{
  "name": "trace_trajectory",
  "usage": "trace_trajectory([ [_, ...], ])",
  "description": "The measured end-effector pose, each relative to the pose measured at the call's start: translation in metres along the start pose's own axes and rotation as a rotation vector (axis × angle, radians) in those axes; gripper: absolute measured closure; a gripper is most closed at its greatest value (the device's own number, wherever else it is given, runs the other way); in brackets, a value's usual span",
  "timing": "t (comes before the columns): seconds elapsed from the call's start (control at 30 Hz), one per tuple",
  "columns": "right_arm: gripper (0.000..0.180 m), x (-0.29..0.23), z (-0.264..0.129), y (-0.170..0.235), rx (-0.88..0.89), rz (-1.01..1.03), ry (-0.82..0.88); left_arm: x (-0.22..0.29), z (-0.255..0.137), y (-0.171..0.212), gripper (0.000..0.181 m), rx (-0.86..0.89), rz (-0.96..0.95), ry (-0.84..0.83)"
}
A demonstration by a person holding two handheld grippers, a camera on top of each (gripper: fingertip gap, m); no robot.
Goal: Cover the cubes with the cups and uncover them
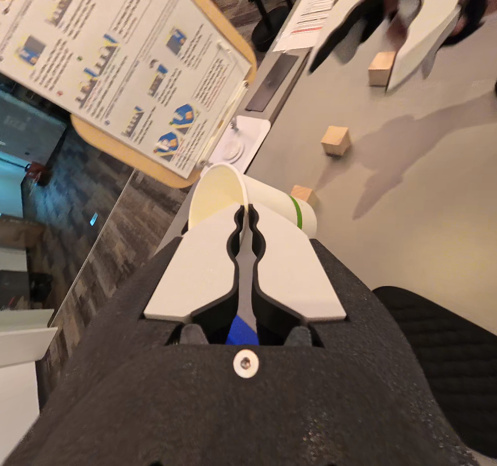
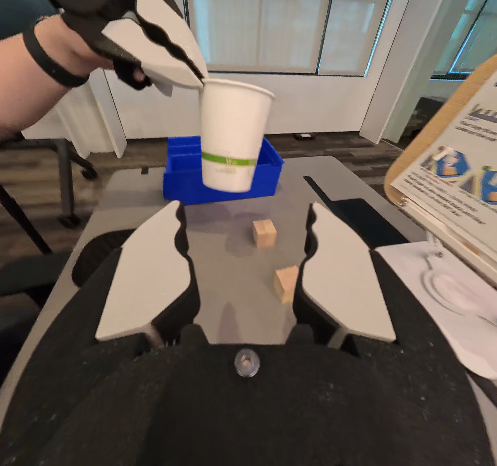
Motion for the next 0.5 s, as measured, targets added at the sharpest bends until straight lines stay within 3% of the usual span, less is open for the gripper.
trace_trajectory([
  [0.13,0.076,-0.016,0.038,0.007,-0.022,0.047,0.002,0.023,0.012,-0.023,0.178,0.049,0.044,0.057],
  [0.27,0.071,-0.019,0.057,0.015,0.003,0.149,-0.056,0.037,0.015,-0.043,0.178,0.117,0.069,0.078],
  [0.33,0.085,-0.019,0.058,0.017,-0.001,0.165,-0.094,0.041,0.015,-0.048,0.178,0.146,0.065,0.096],
  [0.37,0.104,-0.018,0.056,0.018,-0.001,0.156,-0.116,0.042,0.015,-0.049,0.178,0.155,0.059,0.106],
  [0.5,0.107,-0.014,0.048,0.017,-0.067,0.092,-0.112,0.045,0.018,-0.049,0.175,0.167,0.008,0.180],
])
Point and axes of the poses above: each gripper's, where its closed fingertips meet, z out along the fingers, y out of its underside, x = y × z across the jaws, the point moved 8 cm from there along -z, back along the fingers, and after that the axes turned 13 degrees about -x, right-handed, at the moved point
